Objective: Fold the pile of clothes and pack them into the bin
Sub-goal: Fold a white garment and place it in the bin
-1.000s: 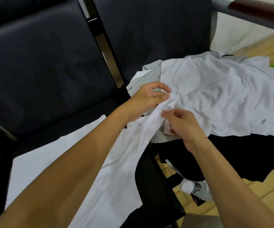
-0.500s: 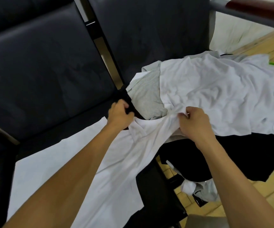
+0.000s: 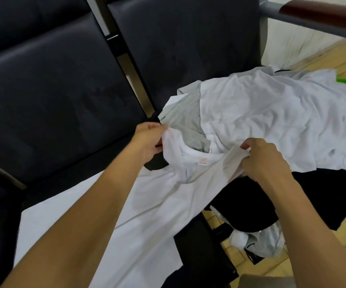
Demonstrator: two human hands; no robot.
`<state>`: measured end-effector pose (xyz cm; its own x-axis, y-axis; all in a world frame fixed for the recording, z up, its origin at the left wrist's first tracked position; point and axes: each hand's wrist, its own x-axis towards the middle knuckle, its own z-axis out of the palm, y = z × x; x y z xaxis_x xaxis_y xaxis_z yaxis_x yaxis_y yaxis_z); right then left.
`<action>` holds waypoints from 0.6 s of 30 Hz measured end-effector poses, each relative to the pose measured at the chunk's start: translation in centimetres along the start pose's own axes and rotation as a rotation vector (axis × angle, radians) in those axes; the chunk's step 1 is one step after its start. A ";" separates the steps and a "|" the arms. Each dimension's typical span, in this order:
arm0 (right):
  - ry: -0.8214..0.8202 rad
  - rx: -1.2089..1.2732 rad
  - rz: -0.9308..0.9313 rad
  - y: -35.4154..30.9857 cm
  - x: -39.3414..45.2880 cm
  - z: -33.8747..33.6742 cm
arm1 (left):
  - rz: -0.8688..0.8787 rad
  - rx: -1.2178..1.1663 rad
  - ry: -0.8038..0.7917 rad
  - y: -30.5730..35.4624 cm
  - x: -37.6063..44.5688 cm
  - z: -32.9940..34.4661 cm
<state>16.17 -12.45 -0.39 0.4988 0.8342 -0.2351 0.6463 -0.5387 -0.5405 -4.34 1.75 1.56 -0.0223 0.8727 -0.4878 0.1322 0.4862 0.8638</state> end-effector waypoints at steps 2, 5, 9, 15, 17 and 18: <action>-0.099 0.051 0.005 0.3 0.3 -0.6 | -0.006 -0.178 -0.119 1.9 -0.5 0.7; -0.259 0.157 -0.023 0.7 0.4 -1.7 | 0.090 -0.173 -0.276 3.8 -0.8 2.4; -0.370 0.195 -0.073 1.1 0.1 -2.7 | 0.214 0.204 -0.350 4.2 0.4 5.0; -0.367 0.130 -0.093 2.1 0.7 -2.9 | 0.439 0.517 -0.294 3.6 2.9 8.1; -0.421 0.135 -0.112 2.4 0.6 -3.1 | 0.455 0.526 -0.332 2.9 3.3 8.7; -0.442 0.152 -0.111 2.5 0.7 -3.0 | 0.469 0.543 -0.347 2.5 3.5 8.8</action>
<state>19.86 -13.60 0.55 0.1171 0.8734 -0.4728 0.5735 -0.4481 -0.6858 4.66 5.64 0.86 0.4530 0.8737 -0.1776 0.5181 -0.0958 0.8499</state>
